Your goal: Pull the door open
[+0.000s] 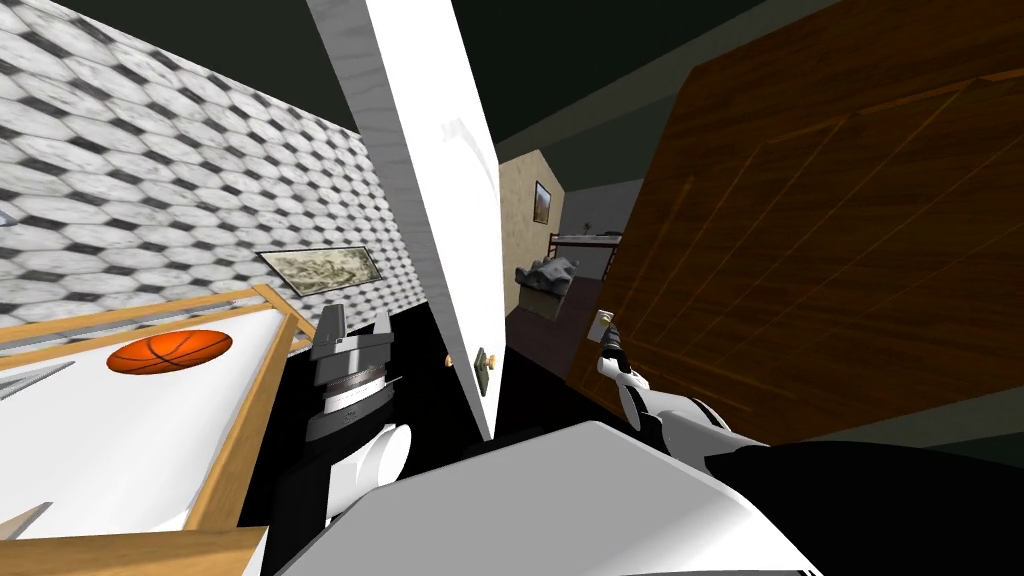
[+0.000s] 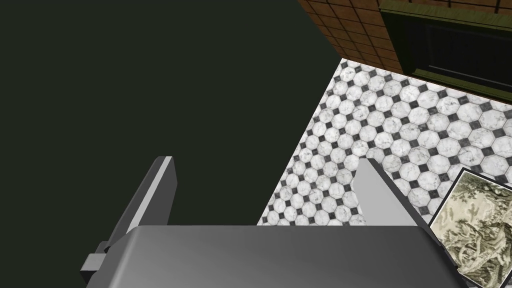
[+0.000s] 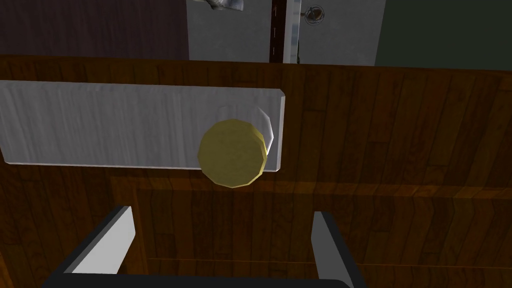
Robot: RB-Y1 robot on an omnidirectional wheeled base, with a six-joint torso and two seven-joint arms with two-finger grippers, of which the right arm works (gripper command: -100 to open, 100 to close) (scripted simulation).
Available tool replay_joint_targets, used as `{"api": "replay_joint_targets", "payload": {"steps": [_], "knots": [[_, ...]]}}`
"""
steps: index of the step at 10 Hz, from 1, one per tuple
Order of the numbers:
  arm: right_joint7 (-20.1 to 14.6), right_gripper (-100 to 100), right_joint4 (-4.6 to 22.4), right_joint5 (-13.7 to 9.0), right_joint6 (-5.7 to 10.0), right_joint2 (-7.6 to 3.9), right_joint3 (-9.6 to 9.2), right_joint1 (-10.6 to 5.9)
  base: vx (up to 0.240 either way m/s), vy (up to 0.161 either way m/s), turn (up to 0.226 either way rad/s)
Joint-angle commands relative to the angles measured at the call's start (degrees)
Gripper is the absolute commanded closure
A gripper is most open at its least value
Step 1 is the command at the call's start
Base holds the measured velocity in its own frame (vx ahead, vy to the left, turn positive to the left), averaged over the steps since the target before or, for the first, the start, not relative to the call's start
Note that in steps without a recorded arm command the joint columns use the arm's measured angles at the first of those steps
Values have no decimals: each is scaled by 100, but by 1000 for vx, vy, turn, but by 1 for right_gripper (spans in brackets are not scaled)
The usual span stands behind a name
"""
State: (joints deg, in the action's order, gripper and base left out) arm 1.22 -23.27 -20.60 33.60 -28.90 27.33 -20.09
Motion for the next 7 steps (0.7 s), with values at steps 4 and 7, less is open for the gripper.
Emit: {"api": "replay_joint_targets", "payload": {"steps": [4,7], "knots": [[-3,-100,7,0,5,-1,-1,-2,1,2,1],[53,-100,64,-63,31,-50,110,28,8,-27,75]]}}
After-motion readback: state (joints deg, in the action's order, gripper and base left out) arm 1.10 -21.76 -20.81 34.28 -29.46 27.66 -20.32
